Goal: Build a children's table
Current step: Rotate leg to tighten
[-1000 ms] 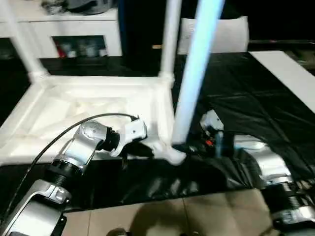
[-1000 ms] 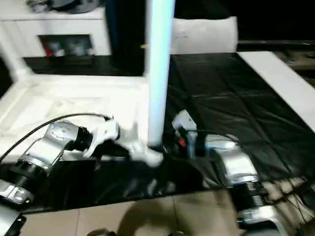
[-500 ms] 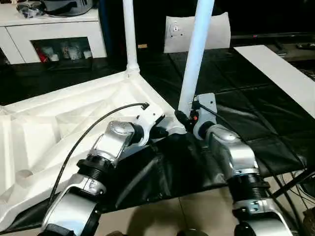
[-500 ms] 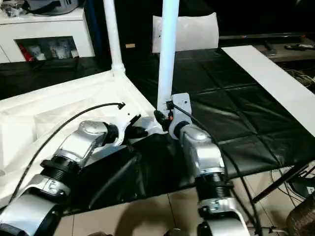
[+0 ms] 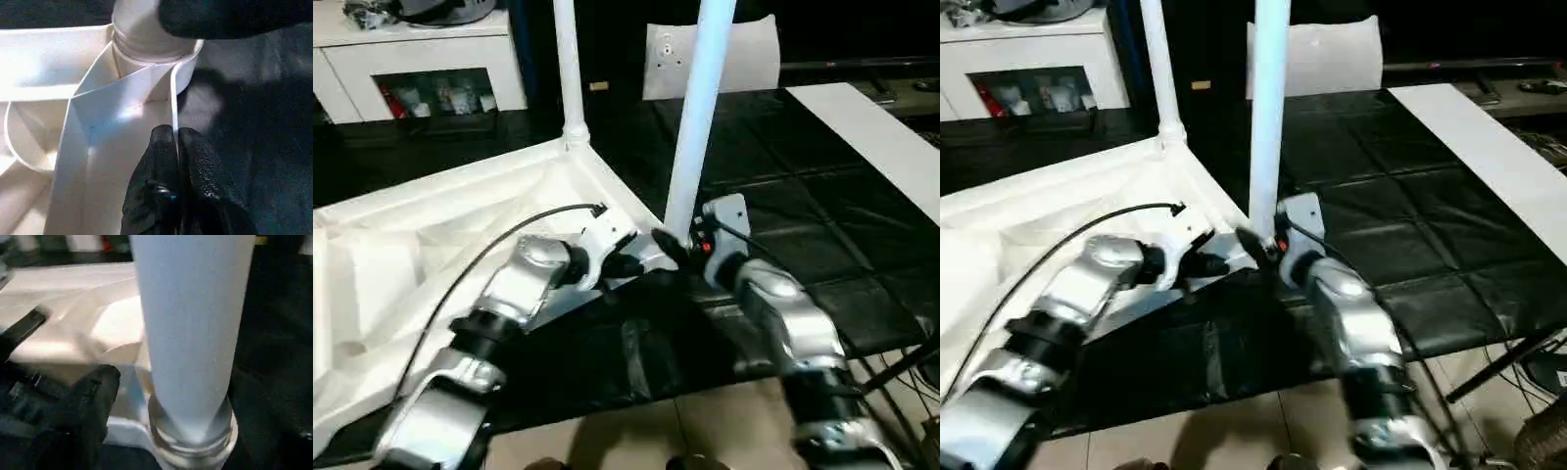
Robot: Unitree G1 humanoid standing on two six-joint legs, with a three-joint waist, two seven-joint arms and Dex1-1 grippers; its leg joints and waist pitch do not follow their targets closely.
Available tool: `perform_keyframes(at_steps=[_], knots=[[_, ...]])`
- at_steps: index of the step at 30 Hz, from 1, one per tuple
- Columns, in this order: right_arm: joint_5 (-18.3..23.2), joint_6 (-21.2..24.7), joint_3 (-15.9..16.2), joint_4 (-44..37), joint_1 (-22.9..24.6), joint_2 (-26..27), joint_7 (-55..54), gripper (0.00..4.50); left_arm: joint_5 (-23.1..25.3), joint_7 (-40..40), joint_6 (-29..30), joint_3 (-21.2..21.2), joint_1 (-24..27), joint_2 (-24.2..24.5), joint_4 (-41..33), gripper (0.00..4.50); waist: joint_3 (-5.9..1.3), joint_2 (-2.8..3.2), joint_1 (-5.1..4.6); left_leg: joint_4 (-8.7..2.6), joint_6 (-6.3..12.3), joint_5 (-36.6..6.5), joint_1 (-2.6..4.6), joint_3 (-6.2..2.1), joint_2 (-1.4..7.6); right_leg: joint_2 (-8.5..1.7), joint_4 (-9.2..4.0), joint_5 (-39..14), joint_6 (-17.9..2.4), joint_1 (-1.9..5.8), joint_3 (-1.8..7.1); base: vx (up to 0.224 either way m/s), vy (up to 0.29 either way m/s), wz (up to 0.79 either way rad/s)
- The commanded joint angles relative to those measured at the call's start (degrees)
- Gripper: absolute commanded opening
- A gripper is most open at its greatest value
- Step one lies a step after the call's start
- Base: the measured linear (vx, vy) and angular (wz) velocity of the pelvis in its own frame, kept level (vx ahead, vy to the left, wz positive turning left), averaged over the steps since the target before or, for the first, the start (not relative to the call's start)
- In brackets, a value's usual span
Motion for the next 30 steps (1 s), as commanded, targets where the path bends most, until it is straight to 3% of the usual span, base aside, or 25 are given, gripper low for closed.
perform_keyframes(at_steps=[1, 2, 6, 9, 11, 12, 13, 14, 17, 21, 30], knots=[[1.6, -1.1, 2.7, -2.1, 0.8, -2.1, 6.4, 4.09, 0.4, -3.5, -3.5, -1.2, -0.2, 1.4, -0.4, 0.00, -3.93, 0.29, 0.31, -3.44, 2.26, -13.8, 0.59, -0.23, 1.30, -3.03, -4.11, -11.6, -11.8, 3.57, 2.29, 0.000, 0.000, 0.00], [2.3, -1.6, 3.2, -2.3, 1.4, -4.5, 10.3, 4.15, -0.1, -6.5, -6.6, -1.7, -0.1, 2.7, -0.4, 0.00, -3.85, 0.15, 0.46, -3.46, 2.23, -14.7, 0.75, -0.23, 1.32, -3.16, -4.26, -13.7, -11.4, 3.39, 2.33, 0.000, 0.000, 0.00], [3.3, -2.6, 4.5, -2.2, 1.5, -8.2, 17.5, 4.15, -0.6, -13.4, -9.7, -3.7, 0.3, 5.5, -0.9, 0.00, -3.71, 0.21, 0.72, -3.62, 1.64, -16.4, 0.80, -0.32, 1.46, -3.27, -4.53, -17.7, -10.5, 3.10, 2.37, 0.000, 0.000, 0.00], [4.3, -3.0, 5.5, -1.8, 0.6, -11.4, 23.7, 4.15, -0.7, -19.3, -13.8, -5.8, 0.6, 8.0, -0.2, 0.00, -3.81, -0.01, 1.10, -3.54, 1.78, -16.0, 0.87, -0.20, 1.60, -3.33, -4.38, -16.8, -10.8, 3.06, 2.45, 0.000, 0.000, 0.00], [4.9, -3.2, 5.8, -1.5, 0.2, -12.6, 26.1, 4.15, -1.0, -21.3, -15.0, -6.2, 0.6, 8.7, 0.5, 0.00, -3.89, 0.27, 1.52, -3.47, 1.88, -15.0, 0.92, -0.15, 1.64, -3.24, -4.13, -15.0, -11.4, 3.01, 2.43, 0.000, 0.000, 0.00], [5.1, -3.4, 6.0, -1.4, 0.0, -13.1, 27.0, 4.15, -1.1, -22.0, -15.5, -6.2, 0.5, 8.9, 0.8, 0.00, -3.94, 0.21, 1.74, -3.41, 1.96, -14.5, 0.90, -0.10, 1.64, -3.21, -3.95, -14.0, -11.8, 3.05, 2.41, 0.000, 0.000, 0.00], [5.4, -3.7, 6.2, -1.0, -0.2, -13.7, 28.2, 4.15, -1.2, -22.8, -16.1, -6.4, 0.3, 9.1, 1.3, 0.00, -3.92, -0.31, 1.74, -3.43, 2.06, -14.3, 0.84, 0.00, 1.67, -3.19, -3.95, -13.8, -11.8, 3.07, 2.41, 0.000, 0.000, 0.00], [5.7, -4.4, 6.6, -0.2, -0.8, -14.6, 30.5, 4.15, -1.2, -24.7, -17.0, -6.8, 0.2, 9.8, 1.5, 0.00, -4.00, -0.12, 2.10, -3.35, 2.19, -14.0, 0.89, -0.06, 1.69, -3.35, -3.77, -13.9, -12.0, 3.14, 2.37, 0.000, 0.000, 0.00], [6.0, -5.1, 7.1, 0.9, -1.6, -15.6, 33.4, 3.99, -1.0, -27.1, -18.3, -7.4, 0.0, 10.6, 1.8, 0.00, -3.93, -0.48, 2.51, -3.35, 2.19, -13.9, 0.89, 0.04, 1.76, -3.41, -3.84, -15.1, -11.8, 3.07, 2.41, 0.000, 0.000, 0.00], [7.6, -4.1, 7.7, 1.2, -2.4, -16.3, 37.2, 3.62, -1.3, -29.2, -20.1, -7.9, -0.4, 10.9, 2.7, 0.00, -3.89, -0.46, 2.98, -3.33, 2.09, -14.0, 0.95, 0.04, 1.81, -3.52, -3.92, -17.1, -11.1, 2.95, 2.41, 0.000, 0.000, 0.00], [7.8, -4.7, 8.7, 4.1, -3.7, -15.4, 39.3, 3.08, -1.4, -31.3, -21.0, -8.3, -0.5, 10.6, 2.6, 0.00, -3.99, -0.57, 3.07, -3.29, 1.87, -13.2, 0.84, 0.03, 1.80, -3.53, -3.75, -16.5, -11.4, 2.96, 2.33, 0.000, 0.000, 0.00]])
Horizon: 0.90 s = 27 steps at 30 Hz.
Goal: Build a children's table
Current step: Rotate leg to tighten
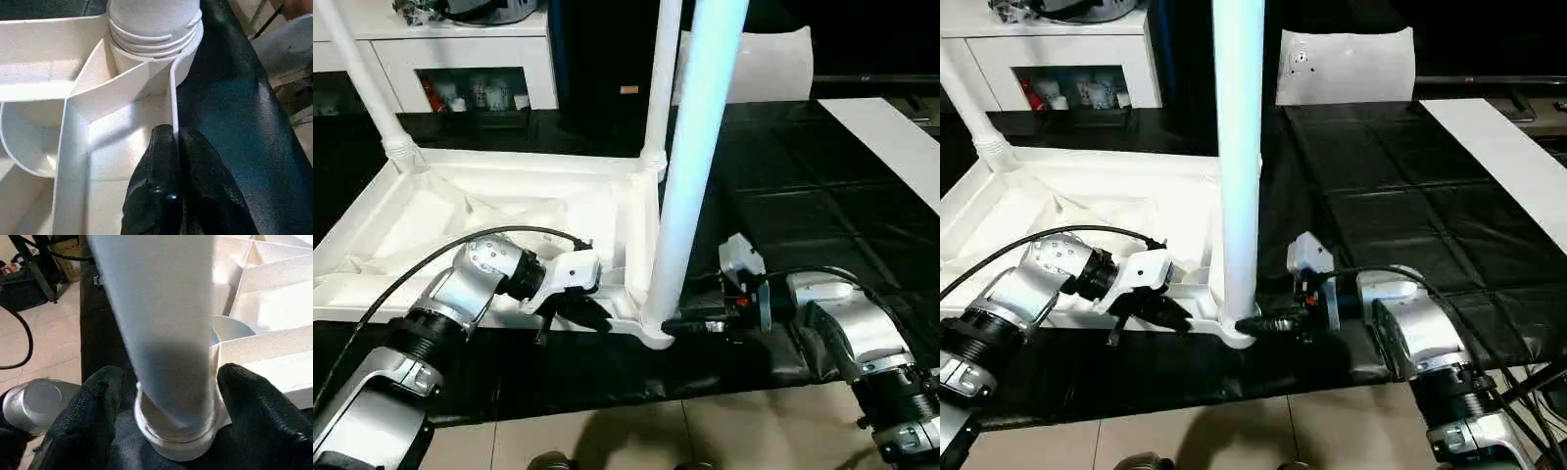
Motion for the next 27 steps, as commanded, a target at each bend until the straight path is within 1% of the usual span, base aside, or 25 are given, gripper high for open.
perform_keyframes(at_steps=[1, 2, 3, 4, 5, 6, 7, 8, 9, 10, 13, 14, 16, 17, 18, 19, 20, 21, 22, 23, 24, 25, 26, 27], knots=[[0.9, -0.6, 0.3, 0.3, -1.2, 0.5, 0.7, 3.01, 0.4, -2.8, -1.2, -2.5, -0.5, -0.5, -0.3, 0.00, -3.93, -0.40, -0.21, -3.77, 1.85, -13.3, 0.76, -0.02, 1.73, -3.43, -3.91, -16.6, -11.3, 2.70, 2.33, 0.000, 0.000, 0.00], [0.8, -0.8, 0.4, 0.6, -1.4, 0.8, 0.6, 2.91, 0.4, -2.8, -1.3, -2.5, -0.5, -0.6, -0.3, 0.00, -3.91, -0.44, -0.22, -3.76, 1.83, -13.5, 0.78, -0.02, 1.73, -3.47, -3.95, -17.2, -11.2, 2.66, 2.32, 0.000, 0.000, 0.00], [0.8, -0.9, 0.5, 0.8, -1.6, 1.0, 0.7, 2.77, 0.4, -2.9, -1.4, -2.5, -0.5, -0.6, -0.2, 0.00, -3.90, -0.21, -0.20, -3.83, 1.68, -13.9, 0.84, -0.06, 1.79, -3.47, -4.02, -17.5, -11.1, 2.60, 2.33, 0.000, 0.000, 0.00], [0.7, -1.0, 0.5, 1.3, -1.8, 1.3, 0.6, 2.70, 0.4, -2.9, -1.4, -2.6, -0.5, -0.6, -0.2, 0.00, -3.93, -0.41, -0.22, -3.80, 1.65, -13.9, 0.84, -0.03, 1.78, -3.46, -4.02, -17.4, -11.1, 2.60, 2.33, 0.000, 0.000, 0.00], [0.7, -1.2, 0.6, 1.7, -2.1, 1.6, 0.5, 2.58, 0.5, -2.9, -1.4, -2.7, -0.4, -0.7, -0.2, 0.00, -3.94, -0.34, -0.17, -3.83, 1.57, -13.8, 0.82, -0.08, 1.79, -3.47, -3.92, -17.2, -11.1, 2.64, 2.32, 0.000, 0.000, 0.00], [0.7, -1.2, 0.6, 1.8, -2.1, 1.6, 0.5, 2.58, 0.5, -2.9, -1.5, -2.7, -0.4, -0.7, -0.2, 0.00, -3.94, -0.25, -0.19, -3.85, 1.51, -13.9, 0.83, -0.08, 1.80, -3.44, -3.93, -17.0, -11.2, 2.63, 2.32, 0.000, 0.000, 0.00], [0.7, -1.3, 0.7, 2.3, -2.5, 2.1, 0.5, 2.46, 0.5, -2.9, -1.5, -2.7, -0.3, -0.9, -0.3, 0.00, -3.96, -0.28, -0.19, -3.83, 1.53, -13.9, 0.85, -0.07, 1.80, -3.45, -3.92, -16.8, -11.2, 2.62, 2.32, 0.000, 0.000, 0.00], [0.7, -1.3, 0.7, 2.3, -2.5, 2.1, 0.5, 2.46, 0.5, -2.9, -1.5, -2.7, -0.3, -0.9, -0.3, 0.00, -3.97, -0.30, -0.21, -3.82, 1.52, -13.8, 0.80, -0.08, 1.76, -3.43, -3.86, -16.6, -11.4, 2.68, 2.29, 0.000, 0.000, 0.00], [0.9, -1.2, 0.7, 2.4, -2.6, 2.2, 0.6, 2.26, 0.6, -2.9, -1.5, -2.7, -0.3, -1.0, -0.3, 0.00, -3.97, -0.30, -0.17, -3.79, 1.60, -13.7, 0.82, -0.04, 1.76, -3.44, -3.89, -16.5, -11.4, 2.69, 2.31, 0.000, 0.000, 0.00], [1.1, -1.0, 0.7, 2.4, -2.7, 2.4, 0.9, 2.26, 0.6, -2.9, -1.5, -2.6, -0.2, -1.0, -0.3, 0.00, -3.94, -0.41, -0.20, -3.83, 1.62, -13.7, 0.80, -0.05, 1.79, -3.43, -3.89, -16.6, -11.4, 2.71, 2.30, 0.000, 0.000, 0.00], [1.6, -0.3, 0.7, 1.9, -2.6, 2.6, 1.3, 2.05, 0.7, -2.4, -1.4, -2.5, -0.2, -1.2, -0.2, 0.00, -3.95, -0.35, -0.16, -3.82, 1.59, -13.8, 0.86, -0.05, 1.79, -3.45, -3.92, -17.1, -11.2, 2.67, 2.31, 0.000, 0.000, 0.00], [2.1, 0.3, 0.5, 1.1, -2.1, 2.7, 1.3, 2.01, 0.4, -1.9, -0.7, -2.1, 0.0, -1.4, -0.3, 0.00, -3.94, -0.27, -0.19, -3.82, 1.55, -13.8, 0.85, -0.05, 1.78, -3.41, -3.92, -17.0, -11.2, 2.65, 2.33, 0.000, 0.000, 0.00], [2.9, 1.5, 0.1, -0.2, -1.2, 3.1, 0.8, 1.99, 0.1, -0.8, 0.2, -1.7, 0.2, -1.7, -0.4, 0.00, -3.95, -0.30, -0.17, -3.83, 1.57, -13.6, 0.81, -0.05, 1.77, -3.41, -3.91, -16.8, -11.2, 2.73, 2.32, 0.000, 0.000, 0.00], [3.4, 2.4, -0.3, -1.3, -0.4, 3.6, 0.0, 1.97, 0.1, 0.4, 1.3, -1.3, 0.4, -2.1, -0.6, 0.00, -3.99, 0.05, -0.08, -3.78, 1.55, -13.3, 0.81, -0.06, 1.75, -3.45, -3.88, -16.3, -11.3, 2.74, 2.34, 0.000, 0.000, 0.00], [3.6, 2.7, -0.5, -1.8, 0.1, 3.9, -0.7, 1.97, 0.3, 1.5, 2.0, -1.1, 0.4, -2.3, -0.6, 0.00, -3.94, -0.10, -0.10, -3.84, 1.43, -13.5, 0.85, -0.04, 1.76, -3.32, -3.92, -16.2, -11.1, 2.71, 2.35, 0.000, 0.000, 0.00], [3.5, 3.9, -0.9, -2.8, 0.7, 4.7, -3.2, 1.97, 0.4, 3.7, 3.7, -0.4, 0.4, -3.2, -0.6, 0.00, -3.99, -0.13, -0.07, -3.83, 1.40, -13.6, 0.87, -0.08, 1.74, -3.38, -3.88, -16.3, -11.2, 2.75, 2.32, 0.000, 0.000, 0.00], [3.5, 4.4, -1.0, -3.1, 1.0, 5.1, -4.2, 1.97, 0.4, 4.6, 4.4, -0.1, 0.4, -3.5, -0.6, 0.00, -3.80, -0.03, -0.08, -3.94, 1.07, -14.2, 1.00, -0.05, 1.78, -3.36, -4.05, -17.1, -11.1, 2.53, 2.38, 0.000, 0.000, 0.00], [2.2, 4.7, -1.1, -3.3, 1.3, 6.0, -7.4, 1.97, -0.1, 6.5, 6.7, 0.8, 0.4, -4.5, -0.8, 0.00, -3.78, -0.09, -0.14, -3.93, 0.92, -14.9, 0.97, -0.10, 1.69, -3.42, -4.16, -18.3, -10.8, 2.57, 2.32, 0.000, 0.000, 0.00], [0.1, 4.9, -1.0, -3.2, 1.6, 7.3, -12.0, 1.96, -0.8, 8.8, 9.2, 1.8, 0.5, -5.9, -1.4, 0.00, -3.72, -0.10, -0.32, -4.02, 0.30, -15.7, 1.01, -0.21, 1.61, -3.49, -4.27, -20.4, -10.3, 2.55, 2.28, 0.000, 0.000, 0.00], [-1.8, 5.5, -0.9, -3.2, 1.6, 8.5, -15.9, 1.96, -1.1, 10.6, 11.0, 2.5, 0.5, -7.0, -2.1, 0.00, -3.58, 0.26, -0.58, -4.10, -0.48, -16.6, 1.06, -0.34, 1.50, -3.49, -4.48, -22.5, -9.7, 2.46, 2.20, 0.000, 0.000, 0.00], [-3.0, 6.6, -1.0, -3.1, 1.6, 9.8, -19.4, 1.96, -1.3, 12.6, 13.0, 3.0, 0.5, -8.2, -2.6, 0.00, -3.42, -0.01, -0.96, -4.19, -1.02, -17.7, 1.02, -0.42, 1.38, -3.44, -4.76, -25.2, -8.6, 2.40, 2.11, 0.000, 0.000, 0.00], [-3.6, 7.6, -1.3, -2.9, 1.5, 11.2, -22.3, 1.96, -1.3, 14.4, 14.4, 3.4, 0.5, -9.2, -2.9, 0.00, -3.31, -0.06, -1.11, -4.25, -1.22, -18.3, 1.13, -0.47, 1.28, -3.43, -5.01, -26.9, -8.0, 2.33, 2.04, 0.000, 0.000, 0.00], [-3.8, 8.7, -1.8, -2.8, 1.4, 12.5, -24.8, 1.96, -1.3, 16.1, 15.6, 3.9, 0.4, -10.2, -3.0, 0.00, -3.25, -0.18, -1.51, -4.17, -1.34, -19.6, 1.16, -0.63, 1.08, -3.58, -5.50, -30.5, -6.5, 2.29, 1.83, 0.000, 0.000, 0.00], [-3.9, 9.7, -2.3, -2.7, 1.2, 13.7, -26.9, 1.95, -1.3, 17.5, 16.5, 4.3, 0.3, -11.0, -3.0, 0.00, -3.25, -0.13, -1.73, -4.16, -1.32, -19.8, 1.19, -0.72, 1.02, -3.60, -5.65, -31.6, -6.0, 2.30, 1.74, 0.000, 0.000, 0.00]])
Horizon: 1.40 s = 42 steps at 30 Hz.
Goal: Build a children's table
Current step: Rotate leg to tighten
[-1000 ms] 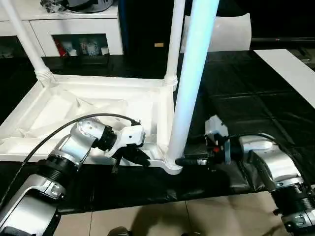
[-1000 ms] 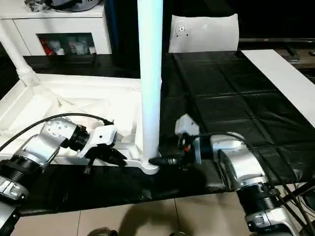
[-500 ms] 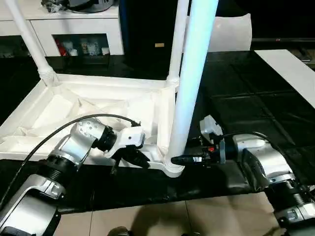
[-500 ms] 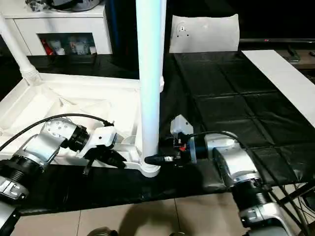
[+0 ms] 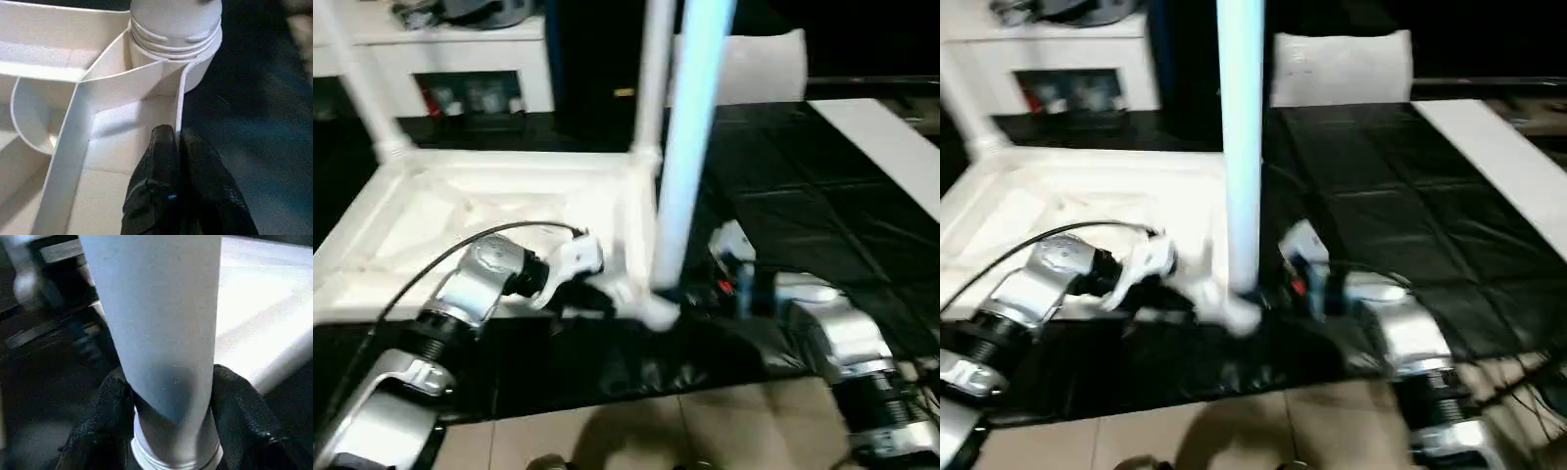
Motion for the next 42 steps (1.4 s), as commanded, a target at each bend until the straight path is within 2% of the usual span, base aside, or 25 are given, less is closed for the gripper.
perform_keyframes(at_steps=[1, 2, 4, 5, 6, 9, 10, 12, 13, 14, 15, 17, 19, 21, 22, 25, 26, 27, 28, 31, 32, 35, 40, 41, 42], knots=[[-0.9, 4.0, 2.8, 0.1, -0.8, 4.3, -5.6, 1.94, -2.4, 3.9, 2.5, -0.3, -0.2, -5.8, -2.7, 0.00, -3.20, -0.15, -0.31, -4.29, -1.24, -20.3, 0.76, -0.80, 1.01, -3.49, -5.78, -32.0, -5.8, 1.89, 1.74, 0.000, 0.000, 0.00], [-1.8, 6.1, 2.0, 0.7, -1.6, 7.5, -11.3, 1.94, -2.4, 8.8, 4.8, 1.1, -0.9, -8.3, -2.2, 0.00, -3.17, -0.21, -0.81, -4.35, -1.21, -20.6, 0.62, -0.93, 0.95, -3.37, -5.83, -32.2, -5.5, 1.97, 1.58, 0.000, 0.000, 0.00], [-2.1, 6.8, 1.8, 0.9, -2.0, 8.8, -13.5, 1.94, -2.2, 10.9, 5.6, 1.7, -1.2, -9.3, -1.9, 0.00, -3.22, -0.25, -1.49, -4.22, -1.10, -21.3, 0.64, -1.02, 0.73, -3.35, -6.11, -33.0, -5.0, 1.86, 1.39, 0.000, 0.000, 0.00], [-4.0, 8.3, 0.7, 3.0, -3.7, 12.7, -21.3, 1.94, -1.3, 16.7, 7.5, 3.0, -2.4, -11.7, -0.7, 0.00, -3.19, -0.02, -1.82, -4.21, -0.88, -21.4, 0.51, -1.02, 0.67, -3.33, -6.26, -33.2, -4.7, 1.82, 1.44, 0.000, 0.000, 0.00], [-4.9, 8.8, 0.3, 3.9, -4.4, 14.2, -24.6, 1.94, -0.9, 18.9, 8.4, 3.6, -2.9, -12.6, -0.3, 0.00, -3.14, -0.02, -2.26, -4.19, -1.32, -21.5, 0.53, -1.03, 0.59, -3.17, -6.17, -33.4, -4.8, 1.52, 1.37, 0.000, 0.000, 0.00], [-5.3, 9.0, -0.8, 5.8, -5.9, 17.4, -29.1, 1.94, -0.2, 24.6, 9.1, 5.3, -4.1, -14.7, 0.7, 0.00, -3.17, -0.04, -2.62, -3.90, -0.70, -22.9, 1.05, -1.02, 0.28, -3.16, -6.93, -35.1, -3.7, 1.21, 1.19, 0.000, 0.000, 0.00], [-5.5, 8.3, -0.4, 5.9, -6.2, 18.1, -29.4, 1.94, -0.1, 25.8, 9.5, 5.7, -4.5, -15.3, 0.8, 0.00, -3.15, -0.08, -2.77, -3.92, -0.46, -22.8, 0.99, -0.99, 0.30, -3.16, -6.97, -34.9, -3.7, 1.15, 1.26, 0.000, 0.000, 0.00], [-6.2, 6.0, 0.1, 5.8, -6.2, 18.4, -30.0, 2.63, 0.1, 25.9, 8.8, 5.6, -4.9, -15.4, 1.0, 0.00, -3.48, -0.04, -2.83, -4.20, 0.08, -21.3, 0.62, -1.04, 0.52, -3.08, -6.60, -31.2, -4.2, 1.49, 1.44, 0.000, 0.000, 0.00], [-6.0, 5.8, -0.4, 5.7, -6.1, 18.8, -30.0, 2.63, 0.2, 25.7, 9.0, 5.6, -4.9, -15.4, 0.8, 0.00, -3.65, 0.06, -2.76, -4.27, 0.19, -20.5, 0.59, -1.07, 0.64, -3.09, -6.33, -29.2, -4.7, 1.63, 1.54, 0.000, 0.000, 0.00], [-5.4, 6.0, -1.1, 5.4, -6.0, 19.0, -29.9, 2.63, 0.3, 25.0, 8.8, 5.5, -4.7, -15.0, 0.5, 0.00, -3.79, 0.07, -2.75, -4.40, 0.50, -19.0, 0.24, -0.99, 0.80, -3.02, -5.84, -24.8, -6.1, 1.90, 1.77, 0.000, 0.000, 0.00], [-5.1, 5.6, -1.6, 4.9, -5.8, 18.9, -29.7, 2.84, 0.0, 24.0, 8.8, 5.5, -4.3, -14.5, 0.0, 0.00, -3.79, 0.17, -2.76, -4.46, 0.75, -17.9, 0.03, -0.89, 0.90, -2.97, -5.43, -21.1, -7.5, 2.00, 1.94, 0.000, 0.000, 0.00], [-5.3, 4.6, -1.5, 4.0, -5.2, 18.0, -28.6, 3.09, -0.1, 22.3, 8.0, 5.1, -3.8, -13.5, -0.6, 0.00, -3.83, 0.33, -2.66, -4.42, 0.91, -17.4, 0.16, -0.77, 0.96, -2.96, -5.17, -18.1, -9.0, 2.10, 2.04, 0.000, 0.000, 0.00], [-5.6, 3.5, -1.0, 3.0, -4.5, 17.0, -27.1, 3.13, -0.1, 20.7, 7.0, 4.6, -3.3, -12.5, -1.2, 0.00, -4.01, 0.26, -2.60, -4.30, 1.30, -16.5, 0.03, -0.67, 0.91, -3.08, -4.94, -16.3, -9.8, 2.40, 2.14, 0.000, 0.000, 0.00], [-4.7, 2.8, -0.2, 1.4, -3.5, 15.4, -24.3, 3.31, -0.5, 19.3, 7.0, 4.5, -2.8, -11.5, -1.6, 0.00, -4.08, 0.19, -2.46, -4.18, 1.98, -14.2, -0.05, -0.47, 0.87, -3.13, -4.66, -13.4, -10.8, 2.66, 2.18, 0.000, 0.000, 0.00], [-4.2, 2.0, 0.3, 0.0, -2.6, 13.9, -21.9, 3.54, -0.5, 17.9, 7.0, 4.1, -2.4, -10.6, -1.8, 0.00, -4.10, 0.24, -2.46, -4.16, 2.10, -13.7, -0.09, -0.47, 0.88, -3.16, -4.58, -13.0, -11.1, 2.77, 2.18, 0.000, 0.000, 0.00], [-3.3, 1.1, 0.5, -1.9, -1.3, 11.7, -18.4, 3.59, -0.4, 15.4, 6.1, 3.4, -2.0, -9.1, -1.7, 0.00, -4.15, 0.23, -2.01, -4.08, 2.88, -11.9, -0.19, -0.36, 1.08, -3.14, -4.27, -10.3, -11.9, 3.03, 2.24, 0.000, 0.000, 0.00], [-2.9, 0.6, 0.6, -3.1, -0.4, 9.6, -15.5, 3.82, 0.0, 12.9, 4.6, 2.5, -1.8, -7.6, -1.3, 0.00, -4.19, 0.23, -1.95, -4.06, 2.97, -11.3, -0.15, -0.36, 1.05, -3.10, -4.23, -9.8, -12.1, 3.06, 2.16, 0.000, 0.000, 0.00], [-2.3, 0.4, 0.8, -4.3, 0.6, 7.3, -12.0, 3.82, 0.2, 9.6, 1.9, 1.5, -1.6, -6.0, -0.6, 0.00, -4.14, 0.16, -1.71, -3.98, 3.19, -11.3, 0.04, -0.28, 1.14, -3.08, -4.29, -9.6, -12.3, 2.97, 2.24, 0.000, 0.000, 0.00], [-2.0, 0.0, 1.0, -5.1, 1.4, 5.4, -9.3, 3.92, 0.4, 6.9, 0.6, 0.9, -1.4, -4.7, -0.2, 0.00, -4.10, 0.14, -1.58, -4.03, 3.34, -11.5, -0.08, -0.32, 1.13, -3.07, -4.24, -9.7, -12.2, 3.15, 2.22, 0.000, 0.000, 0.00], [-1.7, -0.7, 1.6, -5.9, 2.2, 3.0, -5.6, 4.03, 0.2, 3.0, -1.7, 0.0, -1.2, -2.9, -0.1, 0.00, -3.89, 0.29, -1.20, -4.22, 2.76, -13.3, 0.24, -0.24, 1.34, -3.17, -4.42, -12.1, -12.2, 2.74, 2.25, 0.000, 0.000, 0.00], [-1.4, -1.7, 2.6, -6.6, 3.0, 0.1, -1.8, 4.36, -0.1, -0.8, -3.0, -0.9, -1.2, -0.9, -0.4, 0.00, -3.84, 0.26, -1.02, -4.31, 2.24, -14.6, 0.38, -0.31, 1.32, -3.17, -4.65, -14.6, -11.6, 2.78, 2.17, 0.000, 0.000, 0.00], [-0.2, -2.7, 3.9, -7.9, 3.9, -4.4, 5.2, 4.46, 0.3, -8.0, -8.2, -3.3, -1.7, 3.0, 0.3, 0.00, -3.59, 0.27, -0.67, -4.51, 1.76, -17.0, 0.63, -0.36, 1.53, -3.17, -4.94, -17.9, -10.5, 2.52, 2.30, 0.000, 0.000, 0.00], [-0.1, -3.4, 5.9, -7.7, 3.0, -7.9, 11.2, 4.46, -0.1, -15.1, -11.4, -5.0, -2.4, 5.5, 1.1, 0.00, -3.64, 0.29, 0.06, -4.55, 1.01, -17.2, 0.81, -0.26, 1.72, -3.31, -4.74, -18.0, -10.8, 2.25, 2.39, 0.000, 0.000, 0.00], [-0.1, -3.6, 6.3, -7.4, 2.7, -8.3, 12.3, 4.46, 0.2, -16.1, -12.4, -5.5, -2.5, 5.8, 1.2, 0.00, -3.70, 0.08, 0.28, -4.50, 1.06, -16.9, 0.77, -0.22, 1.70, -3.31, -4.70, -17.7, -11.0, 2.36, 2.36, 0.000, 0.000, 0.00], [-0.1, -3.7, 6.4, -7.4, 2.6, -8.4, 12.5, 4.46, 0.2, -16.3, -12.6, -5.6, -2.5, 5.8, 1.2, 0.00, -3.73, 0.17, 0.42, -4.49, 1.10, -16.5, 0.73, -0.24, 1.73, -3.35, -4.58, -17.3, -11.1, 2.39, 2.38, 0.000, 0.000, 0.00]])
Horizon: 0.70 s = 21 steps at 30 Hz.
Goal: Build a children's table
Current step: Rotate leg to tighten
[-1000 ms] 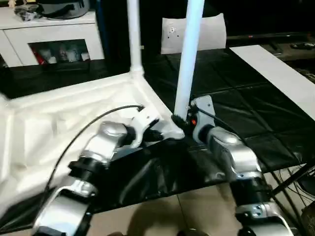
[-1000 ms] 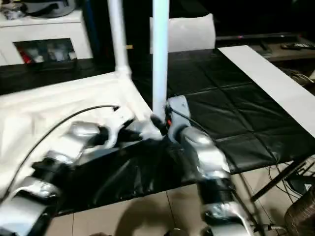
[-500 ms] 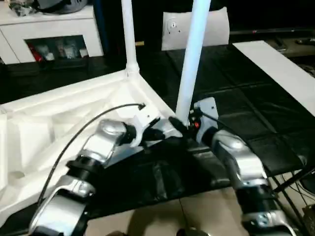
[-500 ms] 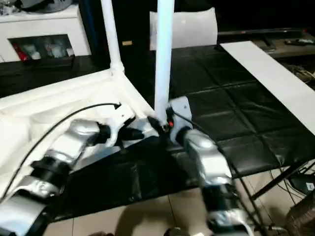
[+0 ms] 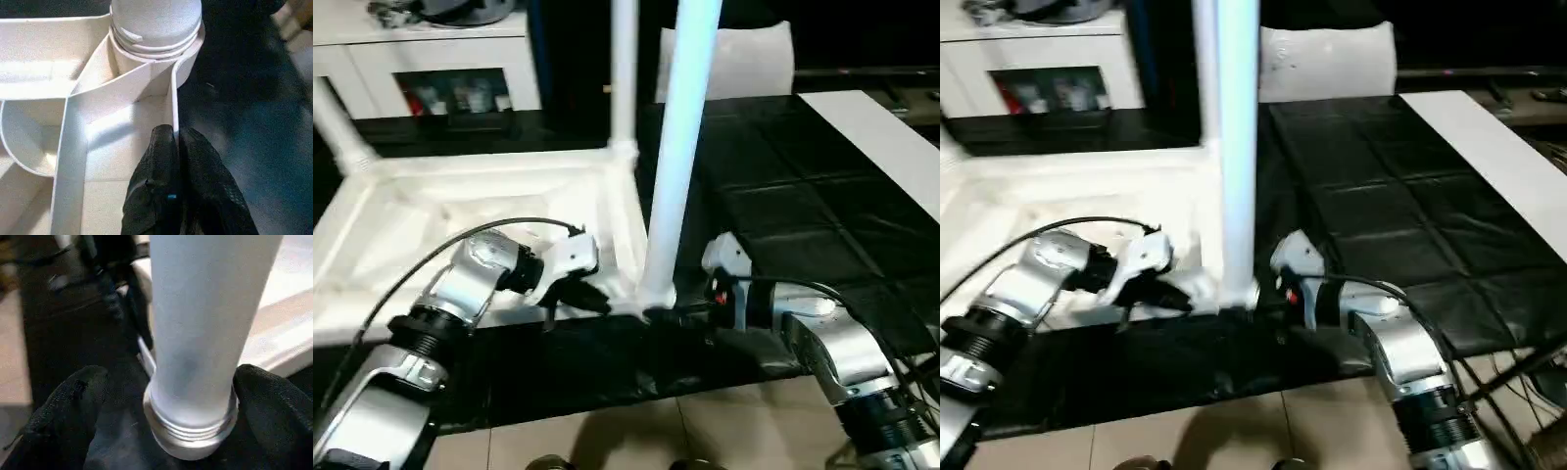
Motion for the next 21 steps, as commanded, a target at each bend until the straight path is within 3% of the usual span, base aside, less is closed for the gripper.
perform_keyframes(at_steps=[1, 3, 4, 5, 9, 11, 14, 16, 21], knots=[[0.8, -0.9, 1.2, -0.5, -1.6, -1.2, 3.1, 4.46, 0.4, -4.2, -2.5, -2.8, -1.4, -0.2, -0.3, 0.00, -3.77, 0.20, -0.02, -3.96, 1.06, -16.0, 0.92, -0.20, 1.87, -3.40, -3.71, -17.1, -11.2, 2.70, 2.43, 0.000, 0.000, 0.00], [1.6, -1.3, 1.8, -0.2, -2.1, -1.9, 5.1, 4.46, 0.3, -5.4, -3.3, -3.1, -1.6, -0.1, 0.1, 0.00, -3.85, 0.14, 0.26, -3.83, 1.29, -15.2, 0.95, -0.09, 1.86, -3.38, -3.55, -16.0, -11.6, 2.76, 2.41, 0.000, 0.000, 0.00], [1.9, -1.2, 1.9, 0.0, -2.3, -2.0, 5.8, 4.18, 0.3, -5.7, -3.6, -3.3, -1.6, -0.1, 0.2, 0.00, -3.88, 0.14, 0.37, -3.78, 1.43, -15.0, 0.93, -0.06, 1.82, -3.36, -3.54, -15.9, -11.6, 2.76, 2.40, 0.000, 0.000, 0.00], [2.1, -1.1, 2.1, 0.7, -2.9, -2.2, 6.7, 4.18, 0.3, -6.2, -4.2, -3.5, -1.8, -0.2, 0.4, 0.00, -3.92, -0.11, 0.59, -3.75, 1.56, -14.5, 0.90, -0.03, 1.85, -3.39, -3.44, -15.6, -11.7, 2.78, 2.39, 0.000, 0.000, 0.00], [2.7, -1.0, 2.5, 2.1, -3.9, -2.6, 8.8, 4.07, 0.3, -6.8, -4.7, -3.6, -2.0, -0.4, 0.7, 0.00, -4.00, -0.05, 1.27, -3.68, 1.45, -13.7, 0.92, 0.01, 1.91, -3.43, -3.27, -15.1, -11.9, 2.75, 2.38, 0.000, 0.000, 0.00], [2.9, -0.8, 2.5, 2.4, -4.2, -2.7, 9.6, 3.76, 0.2, -7.1, -5.1, -3.6, -2.0, -0.4, 0.8, 0.00, -4.01, -0.10, 1.32, -3.67, 1.34, -13.9, 0.94, -0.01, 1.93, -3.47, -3.23, -15.2, -12.0, 2.72, 2.33, 0.000, 0.000, 0.00], [3.8, 0.2, 2.4, 3.2, -5.2, -2.8, 11.0, 3.71, 0.2, -6.8, -5.3, -3.6, -1.6, -0.2, 0.3, 0.00, -4.02, -0.32, 1.34, -3.66, 1.38, -13.7, 0.93, 0.01, 1.89, -3.50, -3.30, -15.8, -11.6, 2.79, 2.33, 0.000, 0.000, 0.00], [3.6, 0.1, 2.6, 3.6, -5.5, -2.9, 11.0, 3.39, 0.1, -6.7, -5.3, -3.6, -1.4, -0.2, 0.2, 0.00, -4.01, -0.35, 1.35, -3.64, 1.44, -13.5, 0.89, 0.00, 1.90, -3.52, -3.25, -16.1, -11.5, 2.77, 2.32, 0.000, 0.000, 0.00], [3.1, -0.6, 2.9, 6.1, -6.6, -2.4, 11.0, 3.09, 0.2, -6.2, -6.1, -3.5, -1.1, -0.3, 0.5, 0.00, -4.10, -0.56, 1.41, -3.50, 1.52, -12.5, 0.80, 0.07, 1.84, -3.50, -3.19, -15.5, -11.5, 2.79, 2.31, 0.000, 0.000, 0.00]])
